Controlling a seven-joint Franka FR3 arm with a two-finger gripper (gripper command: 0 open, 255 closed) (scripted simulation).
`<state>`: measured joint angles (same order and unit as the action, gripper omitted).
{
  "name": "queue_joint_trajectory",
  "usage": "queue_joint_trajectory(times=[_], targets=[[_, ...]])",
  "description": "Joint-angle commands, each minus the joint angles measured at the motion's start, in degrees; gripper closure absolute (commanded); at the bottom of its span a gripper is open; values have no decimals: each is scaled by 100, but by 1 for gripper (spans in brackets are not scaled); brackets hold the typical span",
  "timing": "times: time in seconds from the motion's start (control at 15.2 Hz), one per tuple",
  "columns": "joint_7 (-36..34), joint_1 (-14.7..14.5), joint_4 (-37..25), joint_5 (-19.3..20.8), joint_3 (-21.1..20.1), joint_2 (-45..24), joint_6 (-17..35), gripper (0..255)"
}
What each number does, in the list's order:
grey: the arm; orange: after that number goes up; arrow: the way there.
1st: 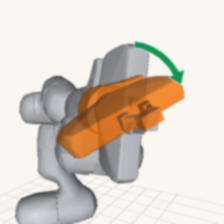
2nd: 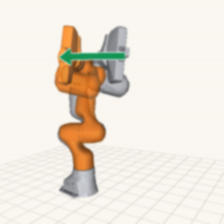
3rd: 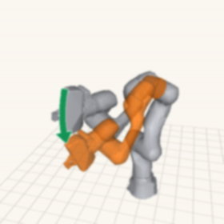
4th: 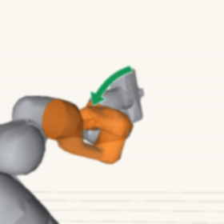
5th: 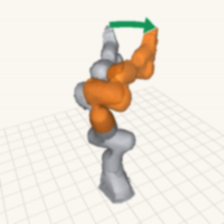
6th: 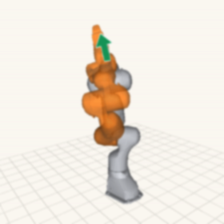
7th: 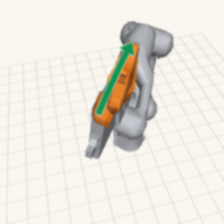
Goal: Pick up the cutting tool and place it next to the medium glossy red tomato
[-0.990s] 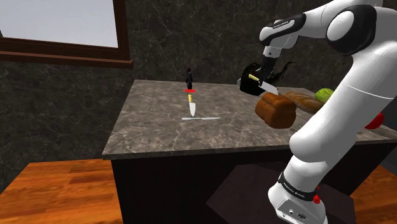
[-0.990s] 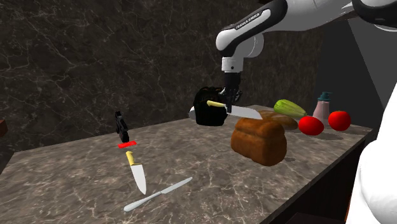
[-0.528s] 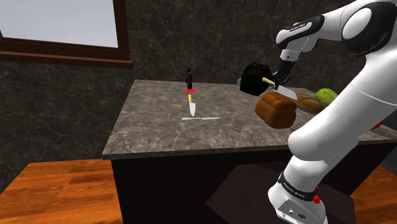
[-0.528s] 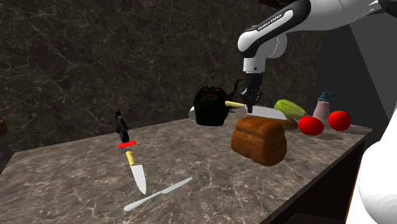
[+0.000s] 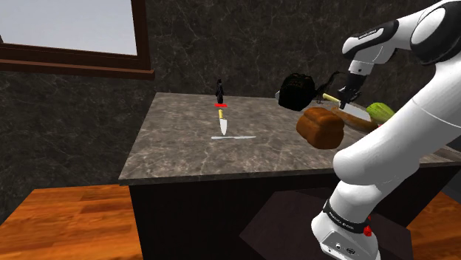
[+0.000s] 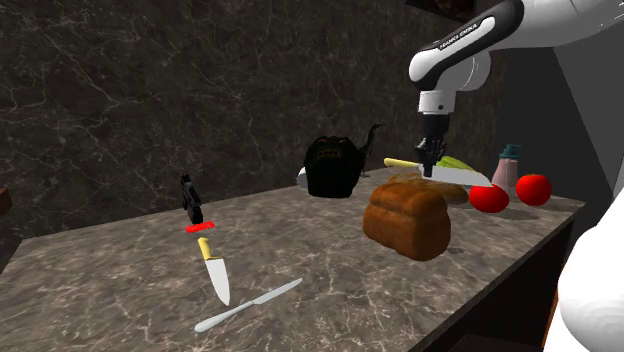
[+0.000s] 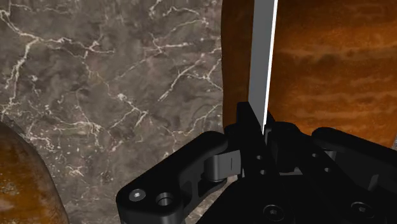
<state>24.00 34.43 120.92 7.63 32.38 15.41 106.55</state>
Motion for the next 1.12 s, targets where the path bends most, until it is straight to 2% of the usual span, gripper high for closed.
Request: queue_joint_trajectory(times=[0.0, 0.53, 0.92, 1.06], targets=[[302, 118, -24, 57, 197, 4, -8, 255], [1464, 502, -295, 149, 986, -152, -48, 255], [2515, 716, -760, -81, 1702, -637, -64, 255], [2571, 730, -718, -108, 1742, -682, 12, 255]])
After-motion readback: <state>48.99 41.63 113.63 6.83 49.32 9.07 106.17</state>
